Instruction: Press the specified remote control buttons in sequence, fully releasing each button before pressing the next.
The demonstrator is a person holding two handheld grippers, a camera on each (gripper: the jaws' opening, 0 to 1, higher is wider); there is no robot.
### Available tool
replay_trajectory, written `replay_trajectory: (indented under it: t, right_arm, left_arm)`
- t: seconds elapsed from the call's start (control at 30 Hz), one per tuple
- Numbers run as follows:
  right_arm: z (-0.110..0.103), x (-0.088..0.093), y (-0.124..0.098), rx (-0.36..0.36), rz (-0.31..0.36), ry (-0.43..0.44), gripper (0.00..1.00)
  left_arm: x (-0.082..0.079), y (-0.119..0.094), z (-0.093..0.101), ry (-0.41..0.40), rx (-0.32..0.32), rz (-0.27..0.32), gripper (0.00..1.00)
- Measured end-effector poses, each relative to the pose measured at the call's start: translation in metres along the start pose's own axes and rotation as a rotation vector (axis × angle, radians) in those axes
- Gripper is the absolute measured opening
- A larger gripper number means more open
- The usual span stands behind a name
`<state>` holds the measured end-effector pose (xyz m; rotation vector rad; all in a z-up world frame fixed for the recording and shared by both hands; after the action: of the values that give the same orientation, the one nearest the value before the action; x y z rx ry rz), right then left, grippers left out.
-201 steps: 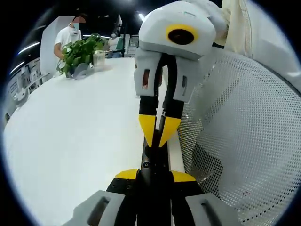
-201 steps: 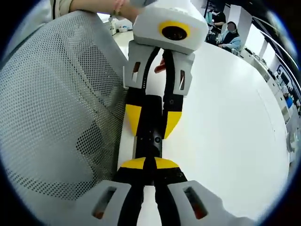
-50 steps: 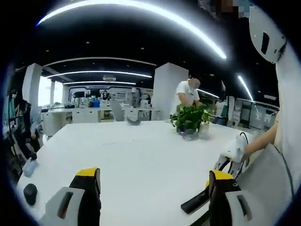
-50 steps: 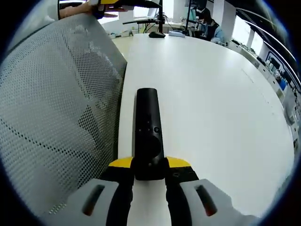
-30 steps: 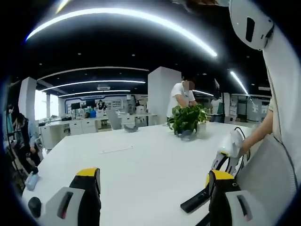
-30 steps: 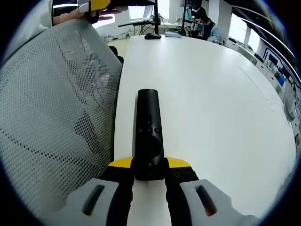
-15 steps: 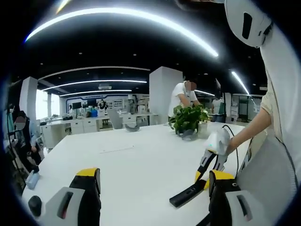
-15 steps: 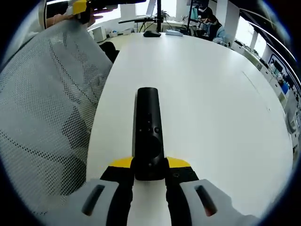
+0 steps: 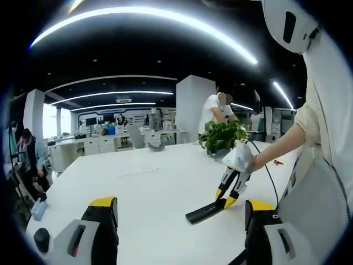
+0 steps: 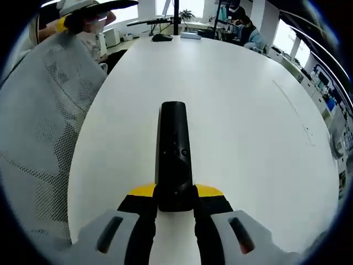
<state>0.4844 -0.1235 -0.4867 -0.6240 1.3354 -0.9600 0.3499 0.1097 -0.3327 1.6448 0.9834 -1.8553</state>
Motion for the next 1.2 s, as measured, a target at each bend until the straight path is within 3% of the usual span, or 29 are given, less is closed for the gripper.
replay_trajectory:
  t: [1.03, 1.2]
  right_arm:
    - [0.105, -0.016, 0.028, -0.018, -0.044, -0.055, 0.25]
    - [0.111, -0.015, 0.029, -0.033, -0.049, -0.051, 0.25]
  left_arm:
    - [0.007, 0.001, -0.004, -0.019, -0.018, -0.029, 0.98]
    - [0.006, 0.001, -0.004, -0.021, -0.019, -0.031, 0.99]
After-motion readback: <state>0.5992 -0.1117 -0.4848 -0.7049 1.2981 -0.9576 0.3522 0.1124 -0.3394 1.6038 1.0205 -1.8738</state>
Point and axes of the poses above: the point that each gripper's makers call its tool centre point, and the gripper's own axes: y roughly forward along the fingers, z roughly to its right, x roughly out of its underside, the point moved 4 cm from there along -y, roughly backward along the fingers, and after that the axes turned 9 degrees about x, right-handed, at the moved point
